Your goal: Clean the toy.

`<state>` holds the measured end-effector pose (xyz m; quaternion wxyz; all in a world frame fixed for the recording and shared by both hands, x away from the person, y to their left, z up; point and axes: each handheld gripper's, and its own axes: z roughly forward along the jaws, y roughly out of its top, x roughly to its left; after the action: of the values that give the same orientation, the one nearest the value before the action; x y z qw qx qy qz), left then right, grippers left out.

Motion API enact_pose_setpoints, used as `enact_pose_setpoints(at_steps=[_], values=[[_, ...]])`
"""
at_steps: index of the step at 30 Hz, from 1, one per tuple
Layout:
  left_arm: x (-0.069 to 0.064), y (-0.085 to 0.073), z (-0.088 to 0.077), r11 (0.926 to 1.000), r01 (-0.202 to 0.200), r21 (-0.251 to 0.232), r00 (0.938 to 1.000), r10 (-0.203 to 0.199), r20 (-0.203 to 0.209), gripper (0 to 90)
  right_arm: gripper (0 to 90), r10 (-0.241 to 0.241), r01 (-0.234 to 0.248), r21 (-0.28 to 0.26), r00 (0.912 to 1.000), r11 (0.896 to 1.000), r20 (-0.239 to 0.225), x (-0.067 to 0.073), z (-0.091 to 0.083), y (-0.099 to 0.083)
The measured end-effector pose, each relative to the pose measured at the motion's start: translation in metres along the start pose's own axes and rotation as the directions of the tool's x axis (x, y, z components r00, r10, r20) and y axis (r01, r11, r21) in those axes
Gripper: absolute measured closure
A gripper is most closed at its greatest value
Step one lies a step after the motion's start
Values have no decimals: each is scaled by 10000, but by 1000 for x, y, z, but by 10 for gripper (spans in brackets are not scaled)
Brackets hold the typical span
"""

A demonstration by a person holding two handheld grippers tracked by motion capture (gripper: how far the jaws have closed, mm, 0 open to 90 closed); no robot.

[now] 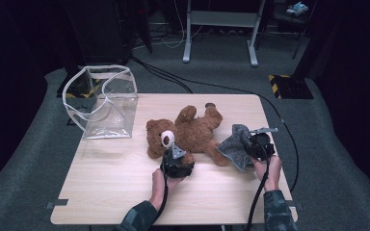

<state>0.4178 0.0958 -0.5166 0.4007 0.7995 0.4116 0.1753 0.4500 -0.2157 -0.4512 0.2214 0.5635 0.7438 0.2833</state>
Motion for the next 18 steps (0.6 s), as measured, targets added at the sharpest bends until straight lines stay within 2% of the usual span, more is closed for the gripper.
enact_pose_setpoints(at_steps=[5, 8, 15, 18], values=[[3, -2, 1, 9999, -160, -1, 9999, 160, -10, 629, 790, -12, 12, -27, 10000, 10000, -32, -1, 0, 0], [6, -2, -1, 9996, -159, -223, 9999, 161, 57, 701, 790, 113, -113, 16, 9999, 9999, 1, 1, -2, 0], [16, 5, -12, 9960, -599, -661, 9978, 616, 237, 744, 790, 15, -14, -254, 10000, 9997, 11, 0, -10, 2], [19, 9, -15, 9945, -657, -817, 9973, 682, 278, 745, 791, 27, -25, -365, 10000, 9993, 56, 0, -11, 2]])
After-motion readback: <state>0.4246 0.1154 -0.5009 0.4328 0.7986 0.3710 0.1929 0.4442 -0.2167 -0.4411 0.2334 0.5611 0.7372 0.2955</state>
